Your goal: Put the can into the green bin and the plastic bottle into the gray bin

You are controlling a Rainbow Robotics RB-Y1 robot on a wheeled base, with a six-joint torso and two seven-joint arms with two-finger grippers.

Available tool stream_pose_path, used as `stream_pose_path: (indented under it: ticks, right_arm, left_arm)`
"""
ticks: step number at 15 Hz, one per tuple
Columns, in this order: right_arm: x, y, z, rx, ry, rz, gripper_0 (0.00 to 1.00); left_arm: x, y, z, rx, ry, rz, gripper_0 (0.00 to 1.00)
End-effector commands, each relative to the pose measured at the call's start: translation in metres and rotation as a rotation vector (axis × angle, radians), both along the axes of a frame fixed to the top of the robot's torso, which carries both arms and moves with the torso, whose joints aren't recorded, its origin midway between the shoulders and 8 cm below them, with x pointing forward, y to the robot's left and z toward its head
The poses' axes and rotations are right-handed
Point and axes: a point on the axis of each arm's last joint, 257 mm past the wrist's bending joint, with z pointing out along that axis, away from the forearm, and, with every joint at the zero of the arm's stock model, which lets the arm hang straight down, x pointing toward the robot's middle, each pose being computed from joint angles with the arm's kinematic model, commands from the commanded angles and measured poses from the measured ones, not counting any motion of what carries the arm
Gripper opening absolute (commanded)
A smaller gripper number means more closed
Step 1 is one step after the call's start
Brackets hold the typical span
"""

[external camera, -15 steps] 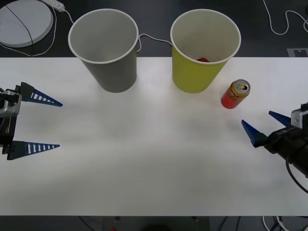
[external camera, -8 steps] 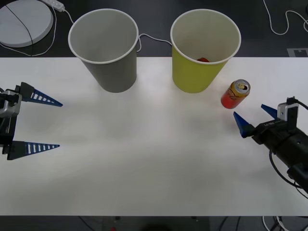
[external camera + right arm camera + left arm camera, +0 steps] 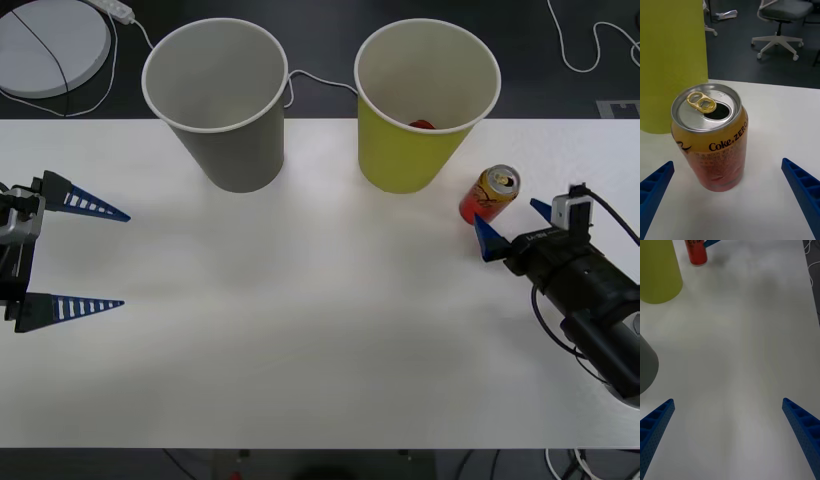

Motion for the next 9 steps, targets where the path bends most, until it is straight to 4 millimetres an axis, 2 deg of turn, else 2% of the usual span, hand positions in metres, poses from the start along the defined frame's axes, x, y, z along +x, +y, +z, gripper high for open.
stream_pose_path:
  ticks: [1, 9]
  right_arm:
    - [0.006, 0.003, 0.003, -0.008, -0.01, -0.003, 1.0]
    - [0.037, 0.013, 0.004, -0.037, -0.028, -0.016, 1.0]
  left_arm:
    - [0.0, 0.0, 0.0, 0.0, 0.0, 0.0, 1.0]
    - [0.0, 0.0, 0.0, 0.0, 0.0, 0.0, 1.0]
